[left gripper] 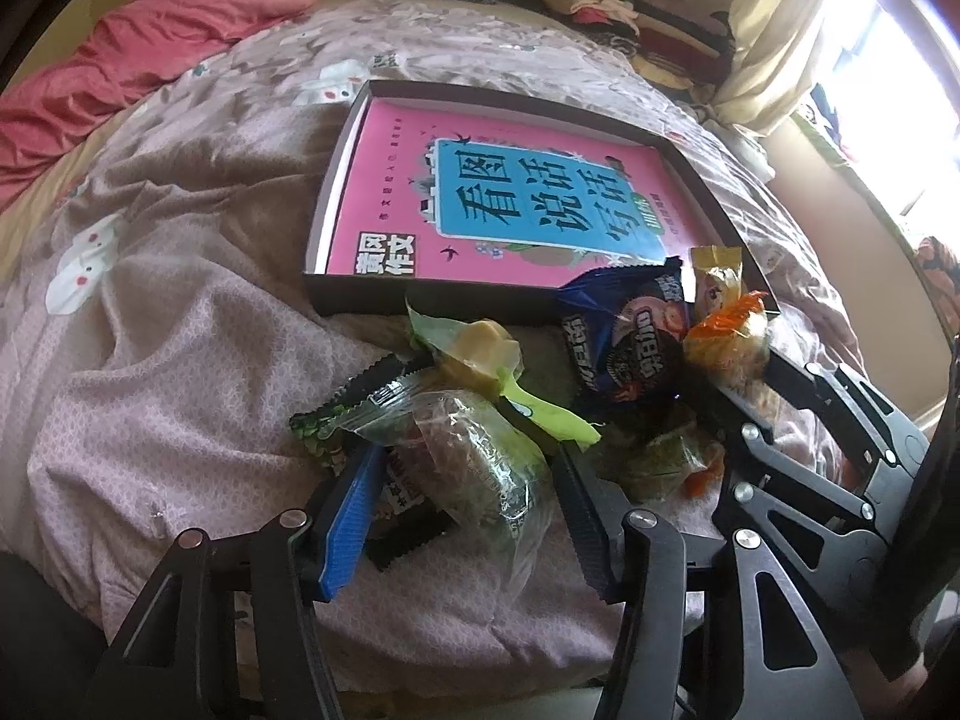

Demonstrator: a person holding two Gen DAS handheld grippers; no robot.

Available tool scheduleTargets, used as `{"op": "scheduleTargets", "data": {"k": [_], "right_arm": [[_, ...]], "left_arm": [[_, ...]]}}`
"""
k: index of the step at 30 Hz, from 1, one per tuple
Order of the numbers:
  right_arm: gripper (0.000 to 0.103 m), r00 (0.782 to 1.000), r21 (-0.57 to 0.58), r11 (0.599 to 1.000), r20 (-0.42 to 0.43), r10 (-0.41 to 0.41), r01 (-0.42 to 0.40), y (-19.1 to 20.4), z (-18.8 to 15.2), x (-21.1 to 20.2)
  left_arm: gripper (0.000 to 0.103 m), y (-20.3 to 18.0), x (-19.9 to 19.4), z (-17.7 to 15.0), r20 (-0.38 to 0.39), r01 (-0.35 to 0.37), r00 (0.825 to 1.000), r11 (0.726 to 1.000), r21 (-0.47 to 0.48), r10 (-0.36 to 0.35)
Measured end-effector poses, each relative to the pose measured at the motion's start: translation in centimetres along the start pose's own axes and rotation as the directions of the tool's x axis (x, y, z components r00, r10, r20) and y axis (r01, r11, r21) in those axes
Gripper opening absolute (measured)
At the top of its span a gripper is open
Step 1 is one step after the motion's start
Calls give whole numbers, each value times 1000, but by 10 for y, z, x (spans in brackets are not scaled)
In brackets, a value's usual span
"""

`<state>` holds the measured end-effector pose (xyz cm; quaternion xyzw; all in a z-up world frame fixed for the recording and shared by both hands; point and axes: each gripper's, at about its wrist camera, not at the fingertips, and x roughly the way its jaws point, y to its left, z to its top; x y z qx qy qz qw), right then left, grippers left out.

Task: Organize snacks
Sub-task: 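Grasp the clear bagged bun with the left tool while the right tool grasps the yellow-orange snack bar packet, then lift the bagged bun with the left tool while the right tool carries the snack bar toward the tray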

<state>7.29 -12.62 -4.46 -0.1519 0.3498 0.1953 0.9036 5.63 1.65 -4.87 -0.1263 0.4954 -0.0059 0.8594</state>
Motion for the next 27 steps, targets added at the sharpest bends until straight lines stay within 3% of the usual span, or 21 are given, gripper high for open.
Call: {"op": "scheduleTargets", "data": {"k": [4, 8, 11, 17, 27], "right_arm": [[37, 1000, 15, 1000, 12, 23, -23, -4, -1, 1], [36, 996, 110, 990, 47, 79, -84, -23, -3, -6], [36, 990, 183, 974, 82, 118, -131, -39, -5, -15], [36, 983, 238, 956, 106, 148, -170, -51, -7, -20], [36, 984, 221, 960, 95, 153, -171, -47, -8, -17]], "left_arm": [[59, 0, 2, 1, 0, -13, 1000, 1000, 3, 13], [42, 5, 2, 2, 4, -30, 1000, 1000, -1, 30], [39, 17, 0, 3, 2, 13, 1000, 999, -39, -13], [37, 26, -2, 3, 1, 68, 998, 995, -67, -68], [39, 33, -2, 8, -2, 127, 992, 986, -111, -128]]}}
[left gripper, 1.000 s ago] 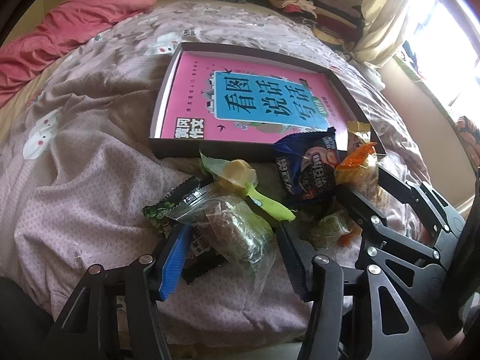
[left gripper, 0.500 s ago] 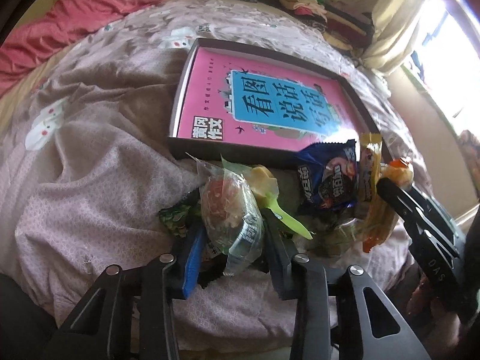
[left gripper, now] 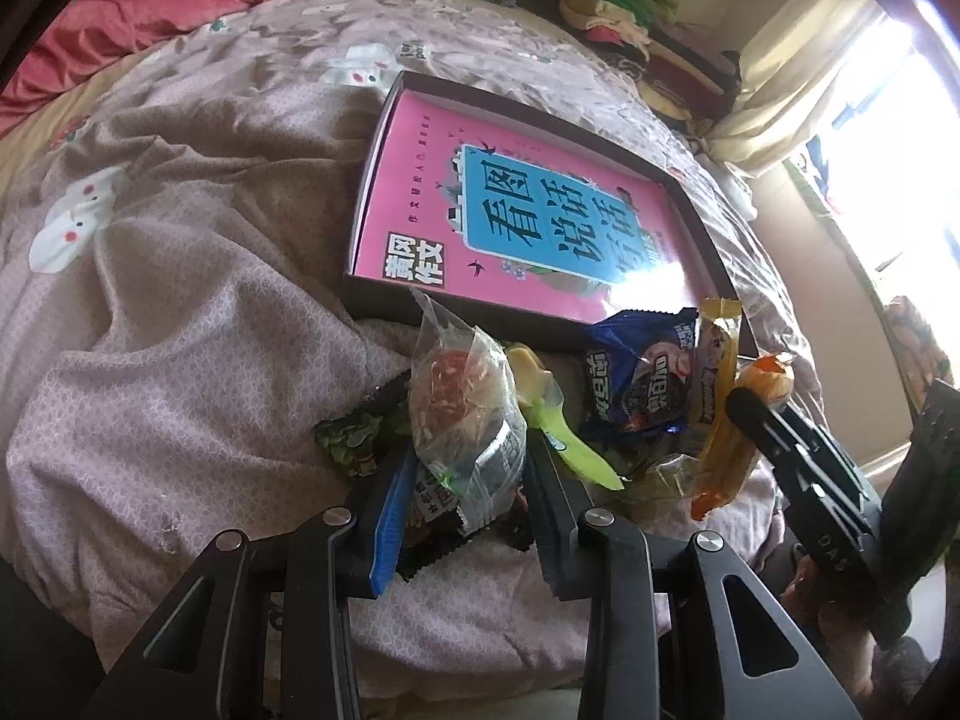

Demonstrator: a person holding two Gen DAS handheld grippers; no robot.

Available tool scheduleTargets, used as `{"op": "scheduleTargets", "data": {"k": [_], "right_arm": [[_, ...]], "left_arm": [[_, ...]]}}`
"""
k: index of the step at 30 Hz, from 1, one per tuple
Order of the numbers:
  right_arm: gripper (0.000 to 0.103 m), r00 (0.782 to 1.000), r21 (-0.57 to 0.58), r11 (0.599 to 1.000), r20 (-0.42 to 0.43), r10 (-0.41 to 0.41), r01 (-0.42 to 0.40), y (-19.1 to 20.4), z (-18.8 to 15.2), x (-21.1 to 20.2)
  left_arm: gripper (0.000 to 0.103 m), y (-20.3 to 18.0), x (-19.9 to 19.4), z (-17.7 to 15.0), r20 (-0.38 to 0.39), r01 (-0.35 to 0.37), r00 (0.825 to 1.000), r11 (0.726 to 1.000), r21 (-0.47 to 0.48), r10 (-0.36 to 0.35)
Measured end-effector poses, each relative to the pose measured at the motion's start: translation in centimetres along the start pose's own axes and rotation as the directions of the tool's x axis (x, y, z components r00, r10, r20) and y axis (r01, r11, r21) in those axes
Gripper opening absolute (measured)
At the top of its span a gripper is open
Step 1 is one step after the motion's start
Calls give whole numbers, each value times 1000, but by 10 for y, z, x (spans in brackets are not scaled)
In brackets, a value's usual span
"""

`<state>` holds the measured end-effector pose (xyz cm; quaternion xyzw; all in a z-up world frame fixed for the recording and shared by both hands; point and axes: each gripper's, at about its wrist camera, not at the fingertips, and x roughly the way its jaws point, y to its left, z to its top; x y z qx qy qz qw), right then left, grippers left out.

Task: Organize snacks
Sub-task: 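Lift the bagged bun with the left tool while the right tool carries the snack bar toward the tray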

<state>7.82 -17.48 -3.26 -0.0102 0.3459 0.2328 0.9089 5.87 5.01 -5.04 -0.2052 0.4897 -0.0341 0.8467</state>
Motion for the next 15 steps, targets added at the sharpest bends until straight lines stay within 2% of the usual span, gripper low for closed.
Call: {"op": "scheduleTargets", "data": {"k": [5, 10, 15], "right_arm": [[36, 1000, 1, 1000, -5, -4, 4, 0, -1, 1], [36, 1000, -8, 1000, 0, -3, 3, -1, -1, 2], [36, 1000, -6, 1000, 26, -3, 3, 0, 1, -3]], "left_arm": [[42, -1, 0, 4, 3, 1, 1000, 1000, -2, -1], [39, 0, 2, 10, 12, 3, 1000, 1000, -8, -3], [38, 6, 0, 11, 18, 36, 999, 999, -20, -35]]}}
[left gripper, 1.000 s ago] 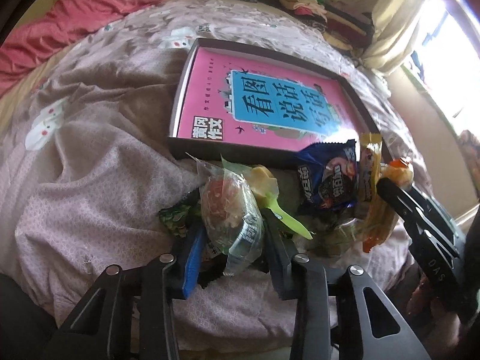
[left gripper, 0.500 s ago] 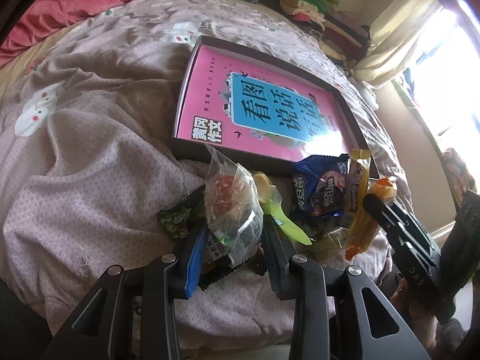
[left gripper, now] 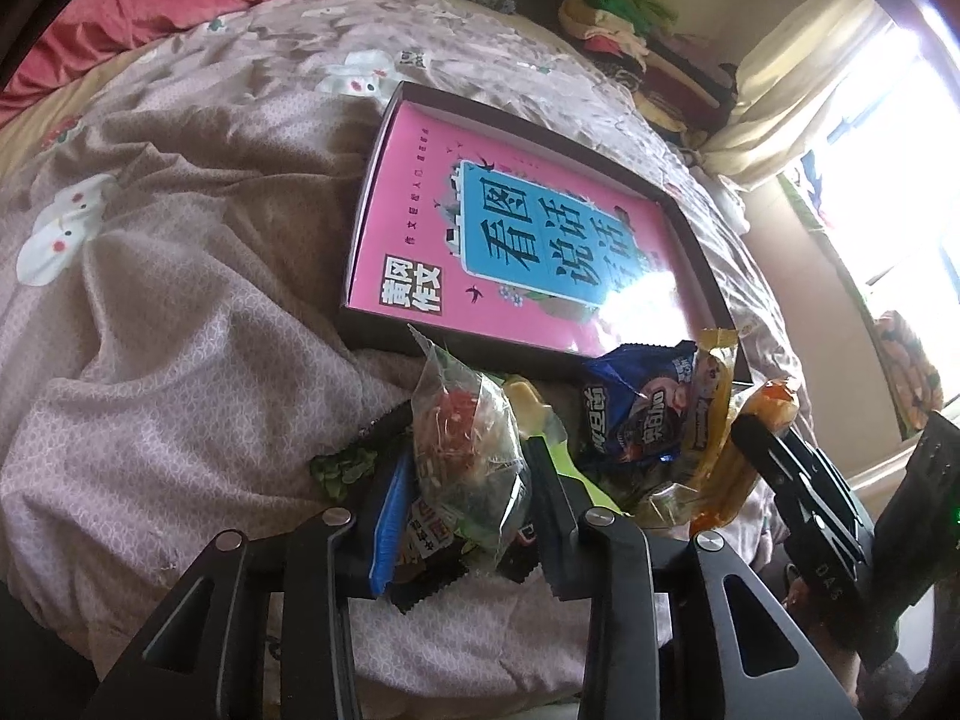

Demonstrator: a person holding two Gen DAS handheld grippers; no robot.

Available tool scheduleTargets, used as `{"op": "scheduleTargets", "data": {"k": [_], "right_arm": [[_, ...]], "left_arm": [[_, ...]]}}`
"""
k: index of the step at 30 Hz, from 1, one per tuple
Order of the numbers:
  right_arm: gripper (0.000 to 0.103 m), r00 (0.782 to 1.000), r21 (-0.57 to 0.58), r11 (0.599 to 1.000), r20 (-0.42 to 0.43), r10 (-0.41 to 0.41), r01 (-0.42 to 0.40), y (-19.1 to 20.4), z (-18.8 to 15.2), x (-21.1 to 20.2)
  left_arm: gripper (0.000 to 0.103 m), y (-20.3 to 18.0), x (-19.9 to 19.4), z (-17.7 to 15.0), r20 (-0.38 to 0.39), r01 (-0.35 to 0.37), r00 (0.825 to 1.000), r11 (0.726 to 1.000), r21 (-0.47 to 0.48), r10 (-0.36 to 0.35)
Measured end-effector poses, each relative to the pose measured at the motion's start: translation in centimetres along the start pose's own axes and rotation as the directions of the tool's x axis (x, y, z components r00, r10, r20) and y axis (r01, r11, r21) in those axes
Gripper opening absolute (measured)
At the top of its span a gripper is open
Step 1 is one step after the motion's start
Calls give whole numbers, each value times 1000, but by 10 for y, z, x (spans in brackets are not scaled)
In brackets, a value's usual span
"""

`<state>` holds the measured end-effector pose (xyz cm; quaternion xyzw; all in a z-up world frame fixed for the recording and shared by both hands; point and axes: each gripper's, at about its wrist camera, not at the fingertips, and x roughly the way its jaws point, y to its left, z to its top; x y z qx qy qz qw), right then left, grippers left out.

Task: Organize snacks
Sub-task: 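Lift the bagged bun with the left tool while the right tool carries the snack bar toward the tray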

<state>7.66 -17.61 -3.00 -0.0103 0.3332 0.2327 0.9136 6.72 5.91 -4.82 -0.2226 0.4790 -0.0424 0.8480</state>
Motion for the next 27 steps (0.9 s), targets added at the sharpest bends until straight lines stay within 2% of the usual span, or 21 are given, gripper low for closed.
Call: {"op": "scheduleTargets", "data": {"k": [10, 16, 27], "right_arm": [[36, 996, 36, 999, 89, 13, -16, -6, 11, -18], [36, 992, 71, 997, 130, -4, -5, -15, 15, -27], [36, 985, 122, 993, 169, -28, 7, -29, 24, -30]], "left_arm": [[38, -4, -35, 9, 107, 55, 993, 998, 24, -58], [38, -9, -50, 20, 172, 31, 984, 998, 56, -40], [38, -13, -43, 33, 186, 28, 982, 997, 67, -40]]}}
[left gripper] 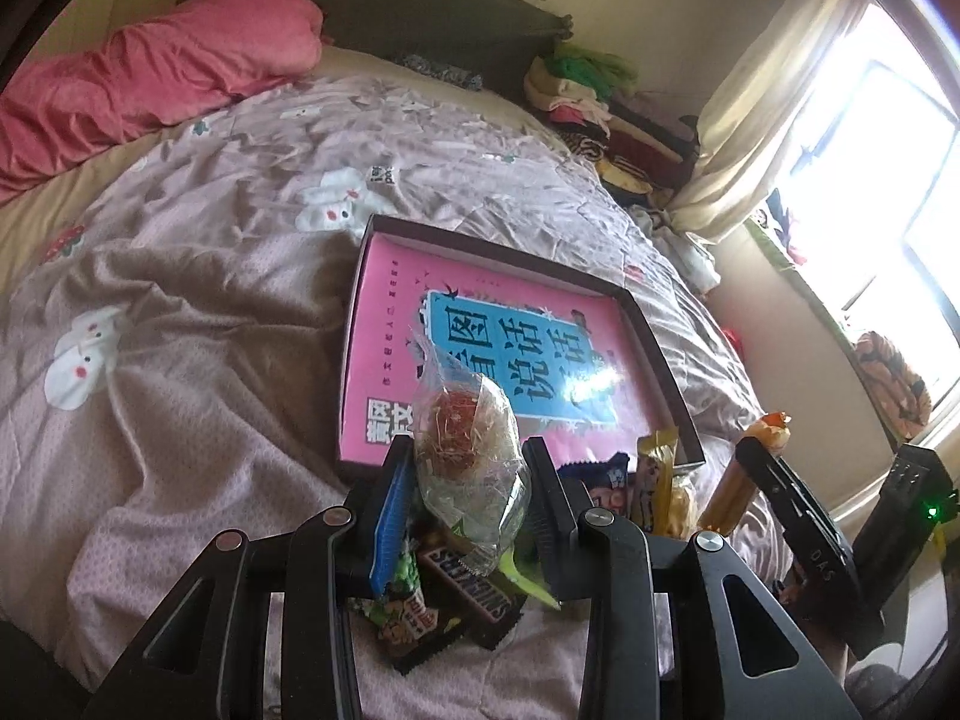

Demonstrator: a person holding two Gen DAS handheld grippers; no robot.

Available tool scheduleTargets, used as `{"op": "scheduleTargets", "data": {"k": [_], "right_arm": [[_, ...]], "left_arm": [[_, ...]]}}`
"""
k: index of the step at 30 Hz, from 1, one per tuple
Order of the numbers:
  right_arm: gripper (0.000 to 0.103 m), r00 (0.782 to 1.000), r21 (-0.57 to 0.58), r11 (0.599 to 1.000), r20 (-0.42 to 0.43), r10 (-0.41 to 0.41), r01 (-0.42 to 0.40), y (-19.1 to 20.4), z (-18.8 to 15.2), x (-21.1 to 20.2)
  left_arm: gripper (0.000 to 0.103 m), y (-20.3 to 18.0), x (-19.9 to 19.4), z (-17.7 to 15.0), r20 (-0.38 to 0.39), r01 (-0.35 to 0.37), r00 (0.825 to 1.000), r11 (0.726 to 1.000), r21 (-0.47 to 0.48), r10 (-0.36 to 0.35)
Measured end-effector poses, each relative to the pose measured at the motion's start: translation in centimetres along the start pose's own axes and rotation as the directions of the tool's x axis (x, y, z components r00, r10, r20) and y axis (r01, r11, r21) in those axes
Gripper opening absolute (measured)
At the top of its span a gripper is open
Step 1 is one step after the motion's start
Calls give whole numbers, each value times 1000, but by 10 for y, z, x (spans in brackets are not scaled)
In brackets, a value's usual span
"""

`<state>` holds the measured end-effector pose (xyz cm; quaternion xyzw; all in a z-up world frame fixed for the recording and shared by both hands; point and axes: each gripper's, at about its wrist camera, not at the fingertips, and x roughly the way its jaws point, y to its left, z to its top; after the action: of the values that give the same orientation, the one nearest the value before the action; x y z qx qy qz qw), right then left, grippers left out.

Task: Organize snacks
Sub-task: 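Lift the bagged bun with the left tool while the right tool carries the snack bar toward the tray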

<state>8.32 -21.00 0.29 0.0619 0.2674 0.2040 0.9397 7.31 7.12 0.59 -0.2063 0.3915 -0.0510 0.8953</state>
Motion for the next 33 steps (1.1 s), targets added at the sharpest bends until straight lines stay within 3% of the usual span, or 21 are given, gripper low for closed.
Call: {"op": "scheduleTargets", "data": {"k": [23, 33], "right_arm": [[36, 996, 33, 999, 80, -43, 40, -23, 29, 25], [36, 998, 73, 997, 43, -41, 38, -39, 35, 45]], "left_arm": [[38, -18, 36, 24, 10, -43, 999, 999, 30, 43], [38, -17, 65, 27, -24, -67, 997, 996, 51, 69]]}}
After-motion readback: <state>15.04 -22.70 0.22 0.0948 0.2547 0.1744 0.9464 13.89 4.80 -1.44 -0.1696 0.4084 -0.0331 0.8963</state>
